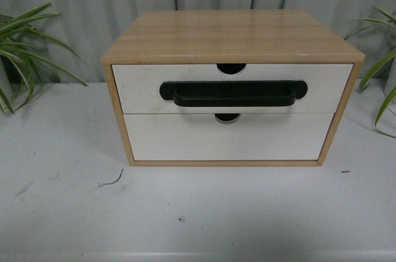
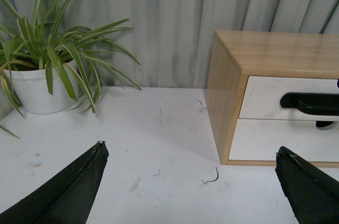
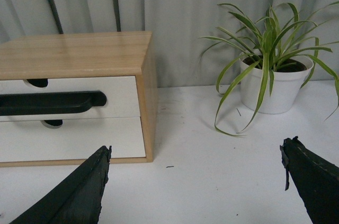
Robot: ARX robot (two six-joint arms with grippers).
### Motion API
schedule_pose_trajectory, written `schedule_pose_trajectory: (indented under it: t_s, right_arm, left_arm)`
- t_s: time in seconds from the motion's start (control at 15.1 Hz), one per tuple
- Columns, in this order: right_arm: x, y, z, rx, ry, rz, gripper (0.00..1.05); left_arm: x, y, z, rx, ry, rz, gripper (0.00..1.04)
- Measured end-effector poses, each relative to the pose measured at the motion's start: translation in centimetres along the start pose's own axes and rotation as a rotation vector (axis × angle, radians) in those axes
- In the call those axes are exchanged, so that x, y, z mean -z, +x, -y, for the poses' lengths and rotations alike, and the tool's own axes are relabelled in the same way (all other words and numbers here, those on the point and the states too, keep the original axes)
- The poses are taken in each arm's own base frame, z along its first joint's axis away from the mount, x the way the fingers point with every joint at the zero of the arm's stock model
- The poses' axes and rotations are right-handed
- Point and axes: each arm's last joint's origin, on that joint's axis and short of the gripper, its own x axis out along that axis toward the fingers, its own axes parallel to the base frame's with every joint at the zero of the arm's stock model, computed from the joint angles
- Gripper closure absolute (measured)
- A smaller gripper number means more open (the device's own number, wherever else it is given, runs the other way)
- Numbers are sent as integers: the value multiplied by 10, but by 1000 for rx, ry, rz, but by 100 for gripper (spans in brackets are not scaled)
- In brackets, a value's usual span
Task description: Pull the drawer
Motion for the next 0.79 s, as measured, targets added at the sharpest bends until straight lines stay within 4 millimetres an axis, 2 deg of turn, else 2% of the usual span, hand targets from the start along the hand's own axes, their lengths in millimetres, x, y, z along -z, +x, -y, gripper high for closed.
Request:
schedule_pose_trajectory:
  t_s: [0.79]
  right_arm:
    - [0,0,0,0,0,0,6]
  left_arm:
    - [0,0,0,0,0,0,7]
